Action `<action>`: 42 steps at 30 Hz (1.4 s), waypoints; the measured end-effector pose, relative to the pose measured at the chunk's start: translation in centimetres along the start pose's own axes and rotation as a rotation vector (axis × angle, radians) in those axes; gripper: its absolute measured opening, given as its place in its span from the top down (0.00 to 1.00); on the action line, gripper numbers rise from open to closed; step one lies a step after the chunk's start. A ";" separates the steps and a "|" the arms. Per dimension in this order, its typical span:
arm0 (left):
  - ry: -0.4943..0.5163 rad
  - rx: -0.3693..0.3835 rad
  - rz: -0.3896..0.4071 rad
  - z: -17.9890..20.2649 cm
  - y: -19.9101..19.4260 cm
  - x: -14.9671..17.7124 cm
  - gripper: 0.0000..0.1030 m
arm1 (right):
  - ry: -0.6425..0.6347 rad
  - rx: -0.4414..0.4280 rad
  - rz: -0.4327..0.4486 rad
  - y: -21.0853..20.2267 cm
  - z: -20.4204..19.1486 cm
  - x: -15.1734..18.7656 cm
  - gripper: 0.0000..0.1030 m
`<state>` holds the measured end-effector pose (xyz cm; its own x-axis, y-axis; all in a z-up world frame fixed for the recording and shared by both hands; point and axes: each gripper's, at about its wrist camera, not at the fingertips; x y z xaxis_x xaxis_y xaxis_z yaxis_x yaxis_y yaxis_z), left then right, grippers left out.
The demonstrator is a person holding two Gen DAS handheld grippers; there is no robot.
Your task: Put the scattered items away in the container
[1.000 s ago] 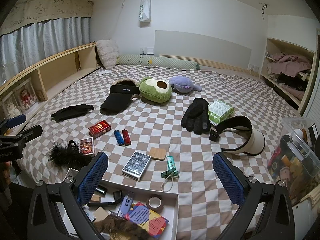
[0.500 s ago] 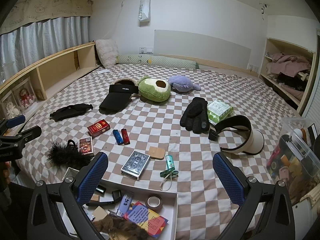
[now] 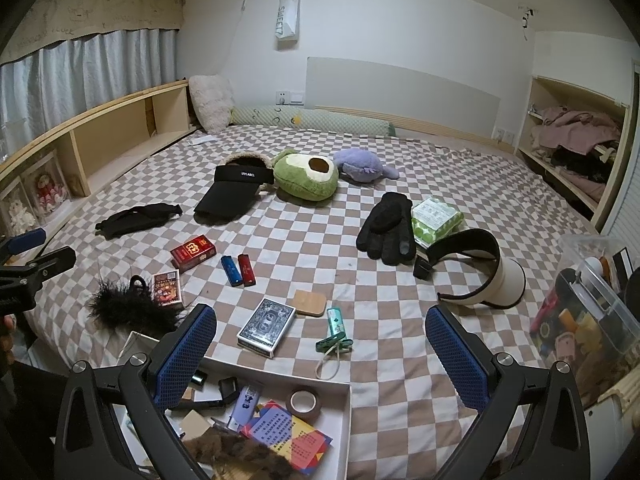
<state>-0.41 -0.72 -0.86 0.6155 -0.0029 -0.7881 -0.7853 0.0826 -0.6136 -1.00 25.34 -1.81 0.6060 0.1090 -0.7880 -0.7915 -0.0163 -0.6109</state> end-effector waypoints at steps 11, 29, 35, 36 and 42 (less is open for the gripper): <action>-0.009 -0.026 -0.030 -0.7 0.9 0.5 0.00 | -0.022 0.008 -0.003 0.3 -0.3 0.3 0.00; -0.045 -0.023 -0.069 -3.1 1.8 0.9 0.00 | 0.020 -0.018 -0.017 1.1 0.9 0.9 0.00; -0.028 -0.025 -0.114 -4.6 3.0 0.2 0.00 | 0.054 -0.052 -0.061 1.9 1.4 1.5 0.00; -0.028 -0.018 -0.120 -5.0 3.3 0.1 0.00 | 0.061 -0.059 -0.070 2.1 1.5 1.6 0.00; 0.069 0.007 -0.155 -6.2 5.1 0.1 0.00 | 0.115 -0.113 -0.158 3.4 2.3 1.8 0.00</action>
Point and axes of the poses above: each gripper's, at about its wrist camera, not at the fingertips, and y roughly the way its jaws point, z to its right, x to its underside, and after that the axes turned 5 degrees about x, right-handed
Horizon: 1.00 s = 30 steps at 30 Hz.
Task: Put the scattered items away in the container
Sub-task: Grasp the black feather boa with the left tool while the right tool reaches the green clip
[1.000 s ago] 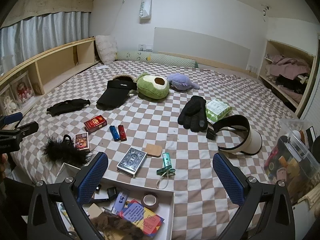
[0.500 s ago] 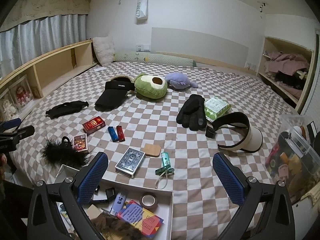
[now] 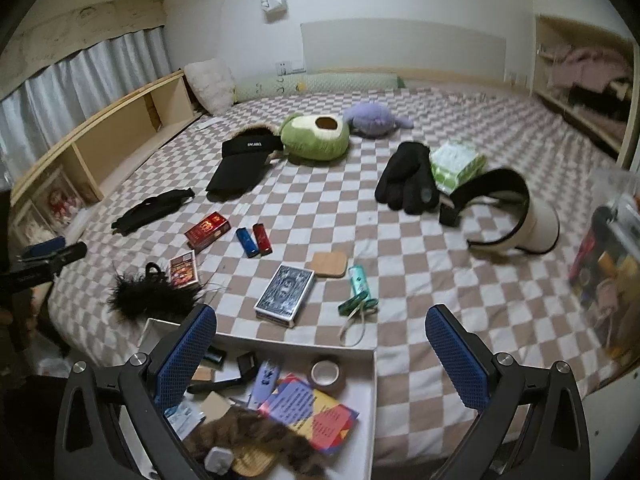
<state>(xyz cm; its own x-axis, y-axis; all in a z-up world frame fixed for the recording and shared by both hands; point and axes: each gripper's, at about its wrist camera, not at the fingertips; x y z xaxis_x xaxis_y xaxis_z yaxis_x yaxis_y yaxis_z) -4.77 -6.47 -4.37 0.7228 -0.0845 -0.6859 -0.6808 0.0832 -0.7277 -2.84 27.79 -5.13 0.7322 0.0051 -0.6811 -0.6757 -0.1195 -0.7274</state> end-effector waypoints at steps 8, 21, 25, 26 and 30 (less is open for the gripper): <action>0.273 -0.043 -0.099 -0.3 3.8 2.7 0.00 | 0.044 -0.020 -0.103 1.7 0.8 -0.5 0.00; 0.504 -0.127 -0.242 -1.0 8.7 6.5 0.00 | 0.076 -0.038 -0.316 8.5 1.4 -1.6 0.00; 0.550 -0.154 -0.281 -1.0 10.3 7.1 0.00 | 0.081 -0.041 -0.388 11.1 1.5 -1.9 0.00; 0.561 -0.161 -0.290 -1.1 10.7 7.2 0.00 | 0.082 -0.042 -0.406 11.8 1.5 -2.0 0.00; 0.611 -0.163 -0.316 -0.4 12.0 7.5 0.00 | 0.086 -0.047 -0.477 14.4 1.6 -2.3 0.06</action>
Point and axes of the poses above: each gripper's, at about its wrist camera, not at the fingertips, and y roughly the way its jaws point, z to its right, x to its underside, and after that the axes turned 5 degrees about x, right-handed
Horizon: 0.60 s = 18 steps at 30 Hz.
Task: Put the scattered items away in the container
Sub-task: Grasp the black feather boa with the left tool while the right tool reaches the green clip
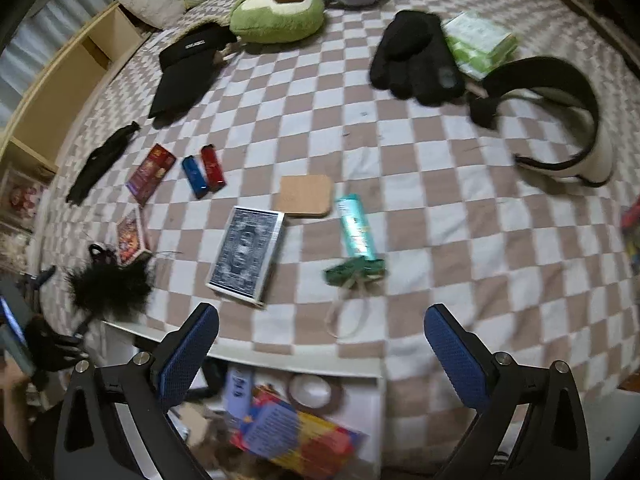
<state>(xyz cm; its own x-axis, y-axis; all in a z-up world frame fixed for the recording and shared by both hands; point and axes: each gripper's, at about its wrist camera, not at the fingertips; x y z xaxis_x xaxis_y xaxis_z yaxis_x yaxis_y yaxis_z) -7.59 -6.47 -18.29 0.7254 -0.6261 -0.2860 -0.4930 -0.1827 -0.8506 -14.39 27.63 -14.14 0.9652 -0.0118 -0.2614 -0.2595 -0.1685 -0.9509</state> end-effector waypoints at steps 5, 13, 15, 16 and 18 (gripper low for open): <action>0.074 -0.034 -0.020 1.1 1.1 -1.3 0.00 | 0.000 -0.014 -0.088 2.3 -0.4 -0.8 0.42; 0.111 -0.055 -0.064 1.6 3.0 -2.7 0.00 | 0.128 -0.019 -0.136 4.9 2.6 -1.8 0.42; 0.093 -0.048 -0.078 1.3 3.3 -3.0 0.00 | 0.135 -0.022 -0.139 5.4 2.9 -2.1 0.44; 0.083 -0.045 -0.086 1.2 3.5 -3.2 0.00 | 0.139 -0.023 -0.141 5.7 3.1 -2.2 0.50; 0.063 -0.036 -0.104 1.0 3.7 -3.4 0.00 | 0.145 -0.027 -0.145 6.1 3.4 -2.5 0.57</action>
Point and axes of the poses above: each gripper's, at about its wrist camera, not at the fingertips, and y roughly the way its jaws point, z to its right, x to its underside, and after that the axes turned 5 degrees about x, right-handed
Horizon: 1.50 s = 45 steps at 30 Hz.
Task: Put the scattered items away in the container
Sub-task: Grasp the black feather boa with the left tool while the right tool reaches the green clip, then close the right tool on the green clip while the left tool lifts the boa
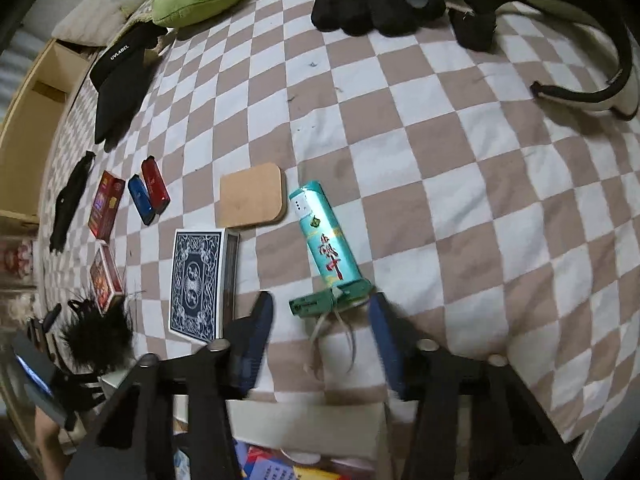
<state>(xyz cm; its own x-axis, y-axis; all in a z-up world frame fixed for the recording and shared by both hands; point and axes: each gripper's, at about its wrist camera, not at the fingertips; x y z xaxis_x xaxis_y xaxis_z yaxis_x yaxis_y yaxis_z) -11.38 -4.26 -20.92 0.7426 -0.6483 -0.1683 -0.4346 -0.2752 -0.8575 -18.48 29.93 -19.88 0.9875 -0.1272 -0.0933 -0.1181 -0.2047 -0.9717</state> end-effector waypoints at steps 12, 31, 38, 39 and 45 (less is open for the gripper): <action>-0.230 0.282 -0.065 -1.8 0.5 0.1 0.71 | -0.071 0.017 0.046 -0.4 -0.7 -0.1 0.96; -0.454 0.381 0.033 -4.9 -3.5 1.5 0.83 | 0.075 -0.089 0.091 -2.5 1.1 -0.4 0.96; -0.527 0.397 0.061 -6.2 -4.3 2.2 0.85 | 0.018 0.000 0.127 -2.3 -0.8 -0.1 0.22; -0.530 0.397 0.067 -6.3 -4.4 2.2 0.86 | -0.008 0.017 0.129 -2.2 -1.3 -0.2 0.22; -0.536 0.408 0.075 -6.5 -4.5 2.1 0.87 | -0.046 0.077 0.080 -0.3 -2.3 -0.6 0.59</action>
<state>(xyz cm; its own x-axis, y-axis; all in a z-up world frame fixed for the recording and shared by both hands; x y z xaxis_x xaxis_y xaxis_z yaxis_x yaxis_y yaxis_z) -11.20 -9.04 -14.28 0.9136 -0.1850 -0.3621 -0.3459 0.1145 -0.9313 -19.30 27.81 -19.07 0.9791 -0.0947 -0.1797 -0.1904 -0.1199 -0.9743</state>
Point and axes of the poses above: each gripper's, at about its wrist camera, not at the fingertips, and y roughly the way its jaws point, z to its right, x to its underside, and after that the axes turned 5 degrees about x, right-handed
